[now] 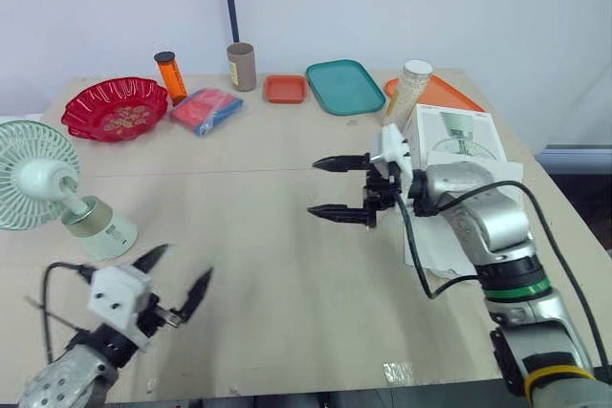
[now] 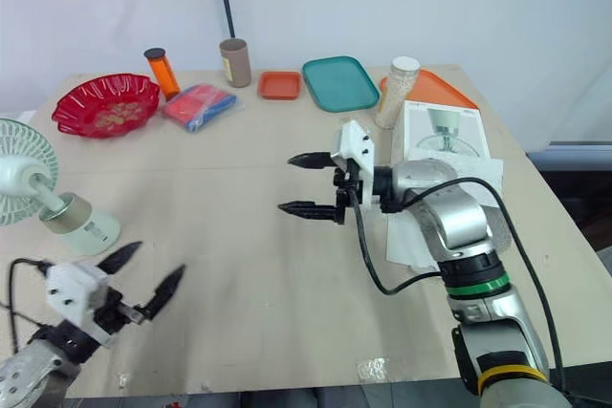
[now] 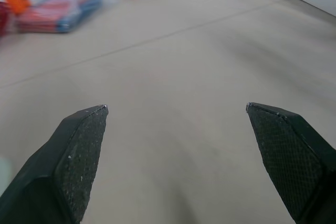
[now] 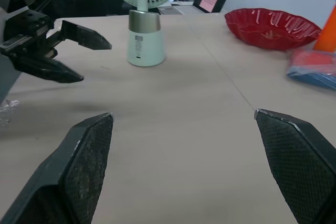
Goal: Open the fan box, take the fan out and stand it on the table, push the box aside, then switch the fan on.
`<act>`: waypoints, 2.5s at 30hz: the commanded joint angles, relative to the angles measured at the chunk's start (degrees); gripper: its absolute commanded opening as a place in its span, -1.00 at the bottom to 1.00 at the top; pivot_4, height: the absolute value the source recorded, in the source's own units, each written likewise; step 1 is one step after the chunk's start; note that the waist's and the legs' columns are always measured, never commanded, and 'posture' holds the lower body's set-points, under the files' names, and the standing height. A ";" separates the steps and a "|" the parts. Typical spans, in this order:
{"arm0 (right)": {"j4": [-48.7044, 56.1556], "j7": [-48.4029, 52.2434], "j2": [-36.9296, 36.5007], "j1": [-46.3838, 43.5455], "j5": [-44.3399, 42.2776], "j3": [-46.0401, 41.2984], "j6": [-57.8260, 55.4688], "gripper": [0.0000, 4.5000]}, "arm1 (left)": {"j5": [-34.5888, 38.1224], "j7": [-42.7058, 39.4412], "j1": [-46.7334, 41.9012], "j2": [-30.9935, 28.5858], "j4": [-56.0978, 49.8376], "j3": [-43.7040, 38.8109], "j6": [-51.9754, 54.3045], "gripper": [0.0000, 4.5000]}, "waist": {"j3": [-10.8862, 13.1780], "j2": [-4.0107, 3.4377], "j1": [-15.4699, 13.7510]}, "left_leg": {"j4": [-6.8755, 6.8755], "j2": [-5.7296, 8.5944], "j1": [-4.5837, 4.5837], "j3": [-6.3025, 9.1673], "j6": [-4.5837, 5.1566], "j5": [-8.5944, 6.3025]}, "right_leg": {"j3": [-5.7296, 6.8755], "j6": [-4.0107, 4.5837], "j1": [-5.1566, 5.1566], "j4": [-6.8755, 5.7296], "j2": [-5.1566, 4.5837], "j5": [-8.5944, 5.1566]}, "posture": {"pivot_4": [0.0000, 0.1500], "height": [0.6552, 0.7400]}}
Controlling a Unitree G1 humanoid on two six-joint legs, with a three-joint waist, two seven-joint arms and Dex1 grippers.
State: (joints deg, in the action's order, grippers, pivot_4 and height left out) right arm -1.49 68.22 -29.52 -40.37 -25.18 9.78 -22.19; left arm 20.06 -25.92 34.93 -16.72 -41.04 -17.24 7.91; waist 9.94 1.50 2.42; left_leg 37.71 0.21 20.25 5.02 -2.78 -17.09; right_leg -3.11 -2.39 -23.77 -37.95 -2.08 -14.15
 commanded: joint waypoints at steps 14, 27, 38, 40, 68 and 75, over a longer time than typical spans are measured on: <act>-12.21 3.89 8.65 -9.86 3.37 1.93 6.69 0.97 | 7.44 12.87 7.56 13.81 -4.99 -17.27 -10.05 1.00 | 0.02 0.03 0.27 | -0.01 -0.04 0.01 0.02 0.02 -0.01 | 0.04 0.03 -0.02 0.01 0.05 -0.01 | 1.00 1.00; -17.25 4.93 11.68 -12.63 3.79 1.91 4.75 0.97 | 13.86 12.28 8.98 9.07 -1.33 -27.87 -11.83 1.00 | 0.03 0.05 0.32 | -0.01 -0.07 0.03 -0.01 0.01 -0.02 | 0.01 0.06 -0.05 0.02 0.11 -0.02 | 1.00 1.00; -16.18 4.74 12.18 -11.16 5.54 2.51 5.60 0.97 | 20.69 6.86 3.59 -7.77 8.40 -35.27 -4.80 1.00 | 0.03 0.04 0.32 | -0.02 -0.10 0.03 0.06 -0.01 -0.02 | 0.09 0.09 -0.06 0.00 0.12 -0.02 | 1.00 1.00; -15.74 4.69 12.12 -10.83 5.71 2.49 5.55 0.97 | 20.92 6.38 2.19 -9.59 10.15 -36.08 -4.05 1.00 | 0.04 0.03 0.32 | -0.02 -0.10 0.03 0.06 -0.03 -0.03 | 0.10 0.10 -0.08 0.00 0.12 -0.03 | 1.00 1.00; -9.58 1.67 10.02 -7.53 6.08 2.09 4.03 0.97 | 22.02 -3.11 -15.16 -21.17 24.55 -33.54 6.75 1.00 | 0.03 0.04 0.35 | -0.05 -0.19 0.06 -0.01 -0.31 -0.10 | 0.19 0.19 -0.24 -0.05 0.06 0.00 | 1.00 1.00; -8.57 1.34 9.54 -6.73 6.12 2.20 3.65 1.00 | 23.04 -5.09 -15.43 -21.12 24.70 -35.24 8.13 0.55 | 0.03 0.04 0.33 | -0.05 -0.18 0.07 -0.01 -0.32 -0.09 | 0.21 0.19 -0.24 -0.05 0.04 0.00 | 1.00 1.00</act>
State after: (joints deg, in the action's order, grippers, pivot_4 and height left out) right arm -12.58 69.75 -19.67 -46.89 -18.71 12.79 -18.67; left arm 42.35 -30.46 19.53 -36.95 -16.22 -49.75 16.23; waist 9.97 1.54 2.75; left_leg 37.66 0.02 20.32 5.00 -3.10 -17.19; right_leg -2.90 -2.20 -24.01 -38.00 -2.04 -14.15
